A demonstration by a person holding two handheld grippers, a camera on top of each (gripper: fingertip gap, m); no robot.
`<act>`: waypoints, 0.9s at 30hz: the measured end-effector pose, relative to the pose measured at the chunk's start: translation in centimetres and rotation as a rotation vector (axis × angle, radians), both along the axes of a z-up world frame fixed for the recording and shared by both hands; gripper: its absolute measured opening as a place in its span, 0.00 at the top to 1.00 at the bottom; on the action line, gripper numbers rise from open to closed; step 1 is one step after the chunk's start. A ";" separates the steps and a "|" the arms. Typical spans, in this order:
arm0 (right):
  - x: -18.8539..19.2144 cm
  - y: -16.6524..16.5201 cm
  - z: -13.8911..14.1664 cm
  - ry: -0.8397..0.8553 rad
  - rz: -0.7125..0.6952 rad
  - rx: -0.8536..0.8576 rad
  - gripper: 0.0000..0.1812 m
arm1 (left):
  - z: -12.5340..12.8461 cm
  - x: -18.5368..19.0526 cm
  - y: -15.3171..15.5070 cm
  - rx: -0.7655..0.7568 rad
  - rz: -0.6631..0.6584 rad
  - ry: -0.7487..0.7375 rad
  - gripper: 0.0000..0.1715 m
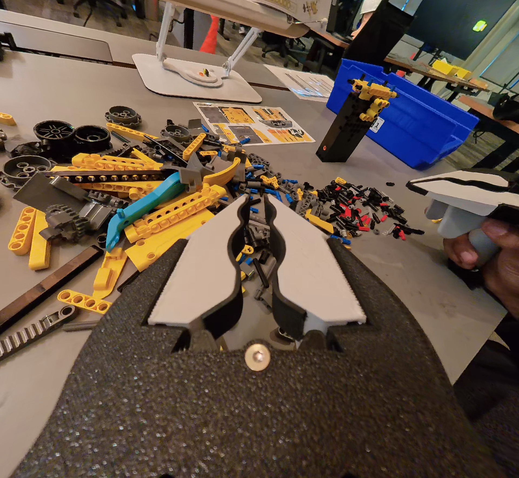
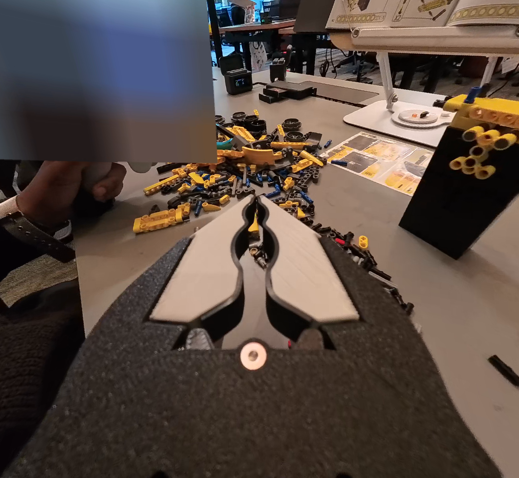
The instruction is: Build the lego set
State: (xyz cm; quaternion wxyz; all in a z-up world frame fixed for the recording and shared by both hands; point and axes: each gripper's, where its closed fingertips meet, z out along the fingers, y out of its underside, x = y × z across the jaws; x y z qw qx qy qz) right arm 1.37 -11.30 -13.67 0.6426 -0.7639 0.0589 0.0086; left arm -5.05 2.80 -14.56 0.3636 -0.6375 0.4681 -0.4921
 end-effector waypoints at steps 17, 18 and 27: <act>-2.5 5.0 4.6 0.003 0.149 0.095 1.00 | -0.4 0.5 0.0 -0.078 -0.036 0.008 0.95; -2.5 6.0 4.3 -0.012 0.159 0.067 1.00 | -0.2 0.5 -0.1 -0.070 -0.038 -0.003 0.95; -4.5 9.0 -2.3 0.042 0.322 -0.164 1.00 | 0.7 -0.3 1.0 -0.236 -0.045 -0.109 0.95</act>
